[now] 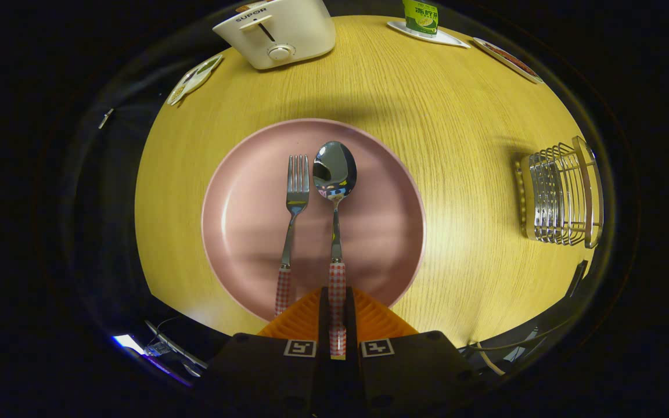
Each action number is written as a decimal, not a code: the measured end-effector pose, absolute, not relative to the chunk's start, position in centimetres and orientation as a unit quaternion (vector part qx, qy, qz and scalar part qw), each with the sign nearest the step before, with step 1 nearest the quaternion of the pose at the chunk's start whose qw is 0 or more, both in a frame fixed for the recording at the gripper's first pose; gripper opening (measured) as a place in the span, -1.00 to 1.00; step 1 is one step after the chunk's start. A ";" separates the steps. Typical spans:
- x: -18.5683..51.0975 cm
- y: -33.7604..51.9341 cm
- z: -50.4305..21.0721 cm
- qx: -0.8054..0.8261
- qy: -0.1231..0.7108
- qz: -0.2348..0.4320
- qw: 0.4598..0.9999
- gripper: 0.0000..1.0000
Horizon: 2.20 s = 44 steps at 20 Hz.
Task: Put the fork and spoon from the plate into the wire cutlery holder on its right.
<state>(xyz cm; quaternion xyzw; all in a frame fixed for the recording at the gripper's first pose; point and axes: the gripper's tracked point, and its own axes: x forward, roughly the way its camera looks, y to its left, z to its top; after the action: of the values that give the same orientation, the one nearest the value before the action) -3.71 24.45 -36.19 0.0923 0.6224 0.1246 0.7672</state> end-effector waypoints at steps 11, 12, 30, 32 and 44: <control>-4.8 17.6 -25.0 0.071 0.561 0.221 0.795 -0.73; -4.9 15.6 -24.0 0.063 0.560 0.224 0.795 -0.74; -4.6 -5.2 -26.3 -0.119 0.724 0.185 0.654 -0.74; -4.0 -5.1 -26.8 -0.137 0.741 0.181 0.632 -0.74; -0.4 -2.8 -30.1 -0.144 0.791 0.149 0.576 -0.74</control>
<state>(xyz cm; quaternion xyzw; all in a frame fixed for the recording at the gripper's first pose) -0.40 -2.84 -30.11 -0.1440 0.7905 0.1489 0.5764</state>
